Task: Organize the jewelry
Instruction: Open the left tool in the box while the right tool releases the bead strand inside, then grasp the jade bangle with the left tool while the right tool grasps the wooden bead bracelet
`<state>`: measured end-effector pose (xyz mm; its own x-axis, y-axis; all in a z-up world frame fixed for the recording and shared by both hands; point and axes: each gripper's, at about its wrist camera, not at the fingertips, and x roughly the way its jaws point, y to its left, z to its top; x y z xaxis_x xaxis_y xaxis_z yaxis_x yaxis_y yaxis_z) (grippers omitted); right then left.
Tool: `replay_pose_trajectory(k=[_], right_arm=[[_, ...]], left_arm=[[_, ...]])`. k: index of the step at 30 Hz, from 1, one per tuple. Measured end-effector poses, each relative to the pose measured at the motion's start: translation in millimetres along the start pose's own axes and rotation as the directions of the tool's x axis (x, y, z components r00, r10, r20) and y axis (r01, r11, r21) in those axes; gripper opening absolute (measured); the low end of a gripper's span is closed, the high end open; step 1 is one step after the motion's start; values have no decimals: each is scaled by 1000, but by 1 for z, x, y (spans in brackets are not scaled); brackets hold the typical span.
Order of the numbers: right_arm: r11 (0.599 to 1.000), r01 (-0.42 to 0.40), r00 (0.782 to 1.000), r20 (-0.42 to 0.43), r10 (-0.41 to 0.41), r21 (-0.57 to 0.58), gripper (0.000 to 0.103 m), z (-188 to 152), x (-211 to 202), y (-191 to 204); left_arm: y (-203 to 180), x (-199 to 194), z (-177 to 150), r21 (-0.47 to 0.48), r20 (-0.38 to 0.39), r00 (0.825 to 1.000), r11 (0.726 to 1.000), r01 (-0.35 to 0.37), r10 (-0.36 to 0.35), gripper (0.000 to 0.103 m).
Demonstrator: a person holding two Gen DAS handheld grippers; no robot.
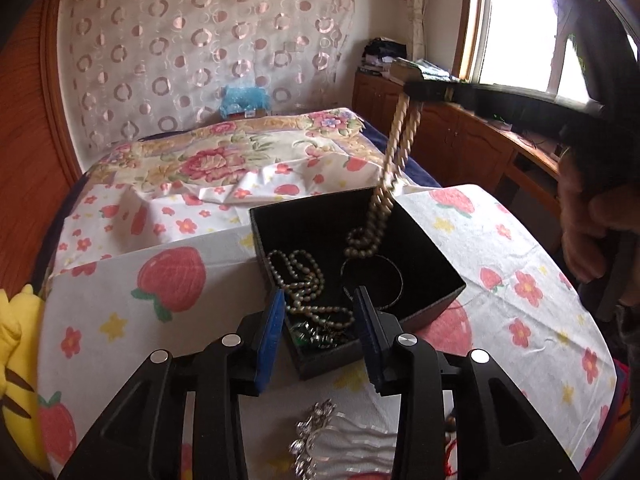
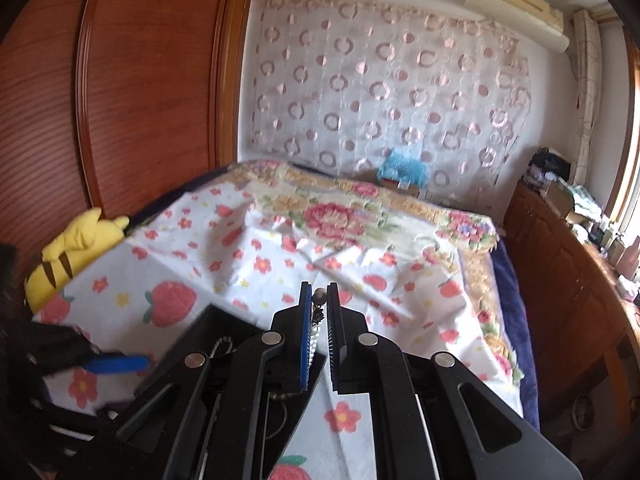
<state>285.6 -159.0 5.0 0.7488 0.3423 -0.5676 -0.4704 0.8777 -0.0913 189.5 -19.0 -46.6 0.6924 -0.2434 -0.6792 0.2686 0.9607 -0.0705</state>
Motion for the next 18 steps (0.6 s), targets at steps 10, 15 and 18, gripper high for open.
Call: replay_pose_trajectory(k=[10, 15, 18], right_arm=[[996, -83, 996, -17, 83, 22, 19, -31, -11, 10], [992, -121, 993, -13, 121, 40, 20, -54, -37, 15], [990, -139, 990, -28, 140, 33, 20, -74, -50, 23]], left_arm=[[17, -34, -34, -16, 4, 1000, 1000, -21, 21, 45], [21, -47, -55, -36, -1, 1000, 999, -15, 15, 51], [21, -54, -68, -42, -9, 1000, 999, -18, 17, 52]])
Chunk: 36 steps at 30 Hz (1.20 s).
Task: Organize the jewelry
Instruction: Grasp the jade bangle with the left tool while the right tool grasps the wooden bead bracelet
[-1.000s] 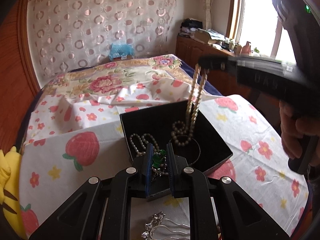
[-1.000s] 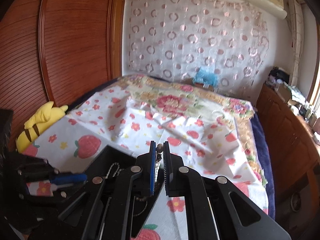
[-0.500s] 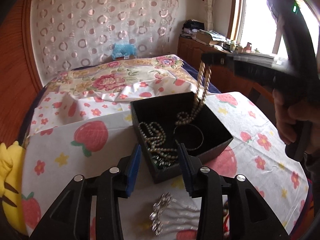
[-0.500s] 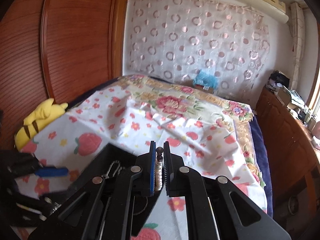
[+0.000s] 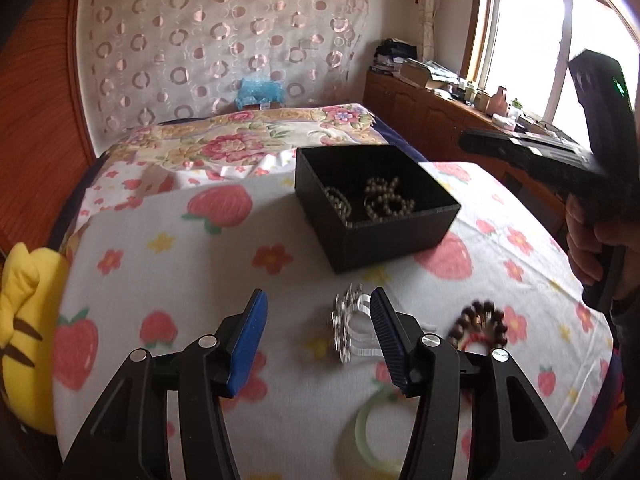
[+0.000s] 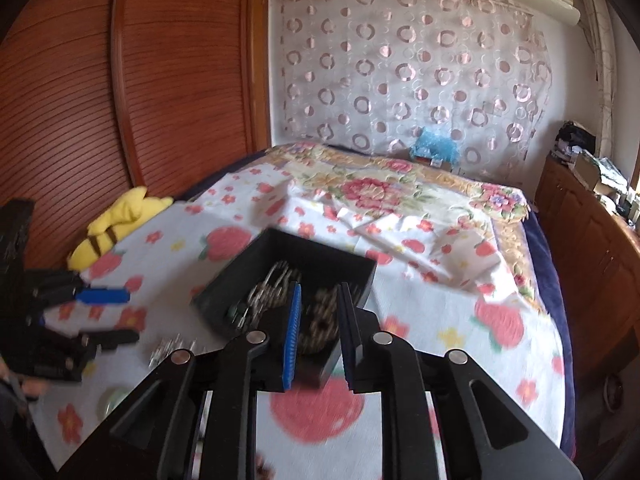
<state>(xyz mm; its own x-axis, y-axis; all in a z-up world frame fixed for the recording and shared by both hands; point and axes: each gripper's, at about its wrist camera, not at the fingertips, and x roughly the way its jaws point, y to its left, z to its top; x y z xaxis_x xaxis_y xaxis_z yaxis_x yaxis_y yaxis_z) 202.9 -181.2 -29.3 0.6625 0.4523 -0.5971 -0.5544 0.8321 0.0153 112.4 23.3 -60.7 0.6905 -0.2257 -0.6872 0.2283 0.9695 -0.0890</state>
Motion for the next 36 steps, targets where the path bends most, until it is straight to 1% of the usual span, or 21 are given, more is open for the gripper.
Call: replay_pose_trajectory(k=[2, 4, 5, 6, 8, 10, 14, 16, 19, 20, 21, 22, 25, 32, 33, 35, 36], right_arm=[[1000, -16, 1000, -18, 16, -5, 21, -18, -7, 6], [1000, -30, 999, -39, 30, -8, 27, -35, -11, 12], [999, -36, 998, -49, 35, -6, 32, -41, -13, 13], [999, -39, 997, -61, 39, -4, 33, -49, -14, 14], [999, -40, 996, -84, 40, -5, 33, -60, -14, 18], [999, -44, 992, -115, 44, -4, 33, -73, -13, 19], [999, -43, 980, -194, 44, 10, 33, -91, -2, 17], [998, -55, 975, -217, 56, 13, 26, -96, 1, 16], [998, -70, 971, -230, 69, 4, 22, -100, 2, 20], [997, -73, 970, -234, 72, 5, 21, -99, 2, 20], [997, -71, 969, -238, 70, 5, 21, -98, 3, 20], [997, -71, 968, -241, 70, 4, 21, -98, 2, 20], [996, -94, 963, -252, 91, 1, 20, -97, 3, 21], [994, -107, 955, -281, 98, -18, 20, -104, 8, 30], [994, -109, 954, -284, 99, -19, 17, -103, 8, 31], [994, -104, 954, -287, 89, -37, 15, -103, 8, 35], [994, -98, 955, -285, 79, -50, 15, -102, 8, 36]], left_arm=[[0, -4, -10, -2, -6, 1000, 1000, 5, -5, 55], [-1, -7, -17, 0, -12, 1000, 1000, 5, -5, 57], [-2, -8, -21, 4, -18, 1000, 1000, 3, -3, 57], [-3, -9, -25, 7, -25, 1000, 1000, -2, 2, 57], [-5, -10, -32, 6, -41, 999, 1000, -5, 5, 58], [-6, -11, -40, 0, -55, 998, 1000, 9, -9, 58], [-13, -11, -52, -2, -75, 997, 1000, 25, -26, 58], [-17, -10, -55, 3, -82, 996, 999, 33, -33, 58], [-22, -8, -59, 11, -92, 995, 999, 45, -44, 57], [-23, -8, -60, 12, -93, 994, 999, 53, -52, 54], [-24, -7, -61, 14, -95, 994, 998, 62, -60, 44], [-26, -7, -61, 18, -98, 993, 998, 66, -64, 41], [-27, -8, -62, 20, -95, 993, 997, 70, -67, 37], [-31, -2, -63, 34, -117, 992, 998, 54, -50, 32], [-32, -1, -64, 39, -119, 992, 998, 50, -45, 30], [-34, -1, -64, 52, -116, 993, 998, 41, -35, 23], [-33, -1, -64, 49, -119, 992, 998, 46, -40, 16]])
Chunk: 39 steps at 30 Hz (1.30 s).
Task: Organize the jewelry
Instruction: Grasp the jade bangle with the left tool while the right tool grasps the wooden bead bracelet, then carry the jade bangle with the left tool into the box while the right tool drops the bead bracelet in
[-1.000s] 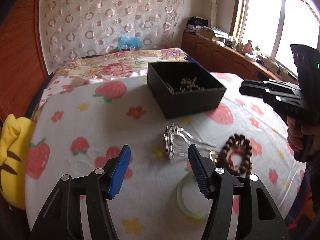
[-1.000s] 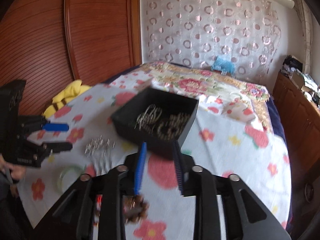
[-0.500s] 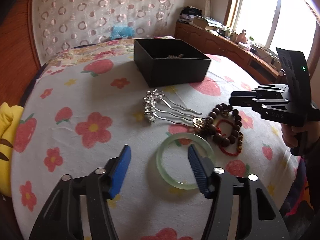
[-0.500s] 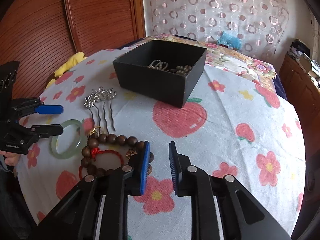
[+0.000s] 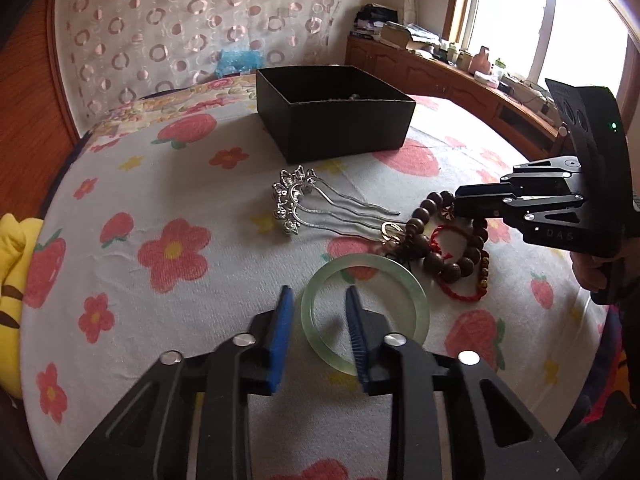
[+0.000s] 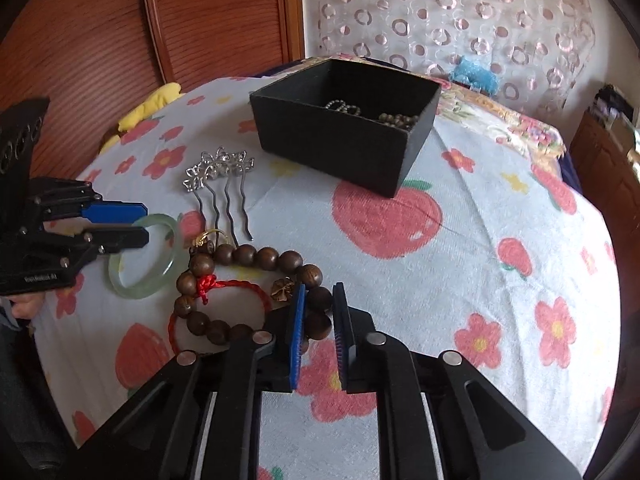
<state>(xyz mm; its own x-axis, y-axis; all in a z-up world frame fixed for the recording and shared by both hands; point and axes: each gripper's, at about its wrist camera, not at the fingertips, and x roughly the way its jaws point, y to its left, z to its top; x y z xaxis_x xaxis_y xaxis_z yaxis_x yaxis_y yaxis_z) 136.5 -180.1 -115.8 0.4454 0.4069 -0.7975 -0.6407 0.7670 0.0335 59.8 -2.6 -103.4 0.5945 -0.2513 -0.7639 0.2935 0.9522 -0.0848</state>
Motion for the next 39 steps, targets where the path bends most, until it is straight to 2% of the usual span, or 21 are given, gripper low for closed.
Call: replay_pose_trajectory(k=[1, 2, 15, 26, 32, 39], right_arm=[[1000, 7, 1000, 9, -7, -11, 15, 0, -2, 2], [1000, 7, 1000, 23, -7, -14, 15, 0, -5, 4], [1000, -13, 976, 218, 11, 6, 15, 23, -71, 7], [1000, 2, 962, 274, -6, 17, 15, 46, -90, 3], [1000, -12, 953, 303, 3, 28, 15, 57, -99, 0], [1000, 15, 951, 309, -21, 21, 15, 69, -97, -1]], left_arm=[[0, 0, 0, -2, -2, 1000, 1000, -3, 3, 7], [1, 0, 1, -3, -2, 1000, 1000, -3, 3, 7], [3, -24, 5, -50, 100, 994, 998, -28, 33, 6], [15, -40, 17, -97, 170, 984, 995, -39, 55, 6], [17, -41, 22, -102, 185, 981, 994, -41, 60, 6], [18, -40, 28, -100, 194, 979, 994, -42, 61, 7]])
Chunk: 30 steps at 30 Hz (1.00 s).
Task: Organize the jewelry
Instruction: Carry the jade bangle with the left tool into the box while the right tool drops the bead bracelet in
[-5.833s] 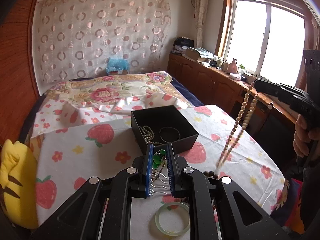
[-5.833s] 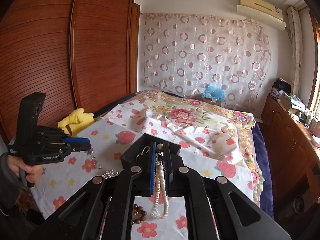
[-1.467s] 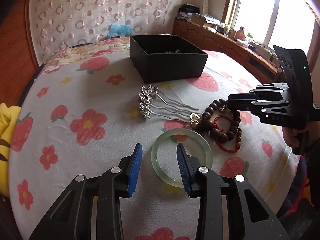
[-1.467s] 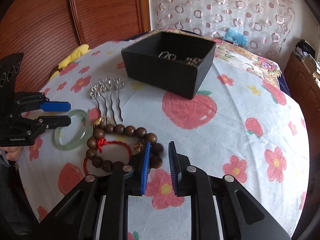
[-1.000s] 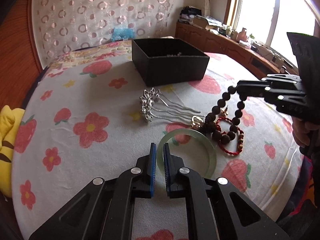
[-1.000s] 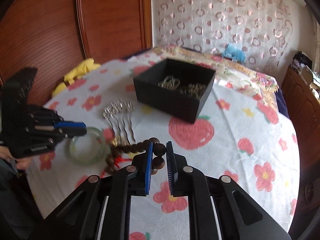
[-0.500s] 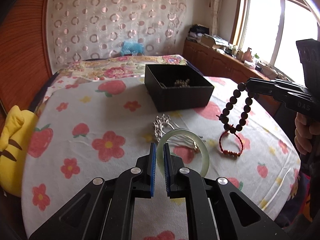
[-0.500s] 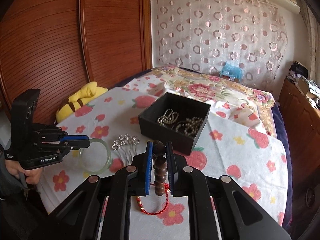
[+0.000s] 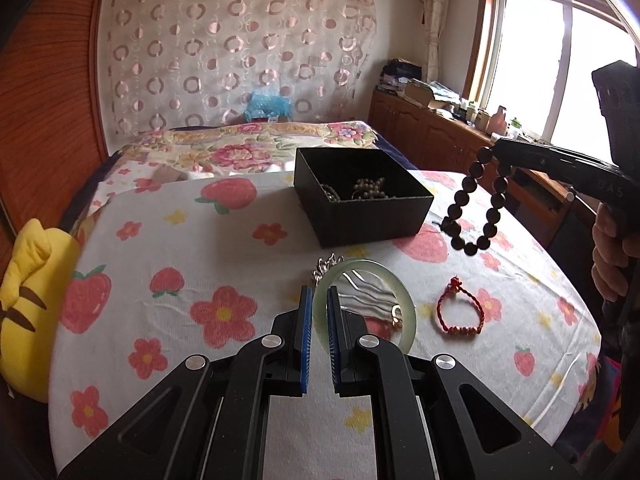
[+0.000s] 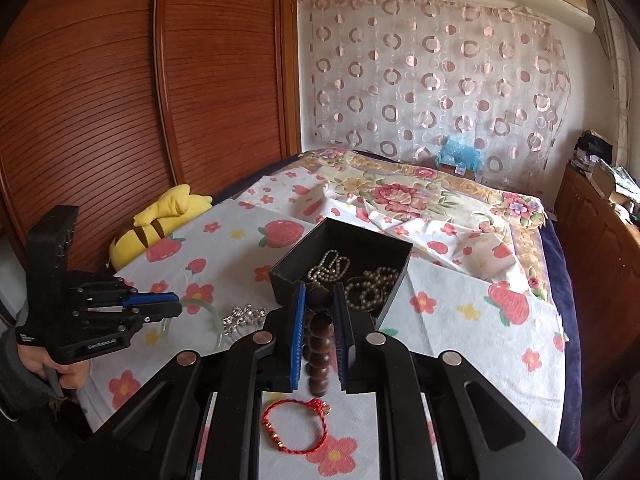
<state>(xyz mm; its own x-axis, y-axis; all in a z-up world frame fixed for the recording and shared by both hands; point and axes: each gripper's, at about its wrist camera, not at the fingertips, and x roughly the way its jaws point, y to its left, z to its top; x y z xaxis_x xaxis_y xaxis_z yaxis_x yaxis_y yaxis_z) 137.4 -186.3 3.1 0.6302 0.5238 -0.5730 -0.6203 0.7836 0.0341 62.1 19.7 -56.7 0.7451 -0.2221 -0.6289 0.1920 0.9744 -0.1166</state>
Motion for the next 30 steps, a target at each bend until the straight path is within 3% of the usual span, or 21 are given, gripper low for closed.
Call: replay_pose_trajectory(k=[17, 30], right_arm=[[996, 91, 995, 34, -92, 11, 15, 54, 54, -22], [997, 63, 992, -111, -57, 51, 18, 27, 107, -38]], left_arm=[[-1, 18, 31, 20, 36, 999, 1000, -19, 19, 7], [0, 37, 64, 21, 48, 998, 999, -34, 33, 7]])
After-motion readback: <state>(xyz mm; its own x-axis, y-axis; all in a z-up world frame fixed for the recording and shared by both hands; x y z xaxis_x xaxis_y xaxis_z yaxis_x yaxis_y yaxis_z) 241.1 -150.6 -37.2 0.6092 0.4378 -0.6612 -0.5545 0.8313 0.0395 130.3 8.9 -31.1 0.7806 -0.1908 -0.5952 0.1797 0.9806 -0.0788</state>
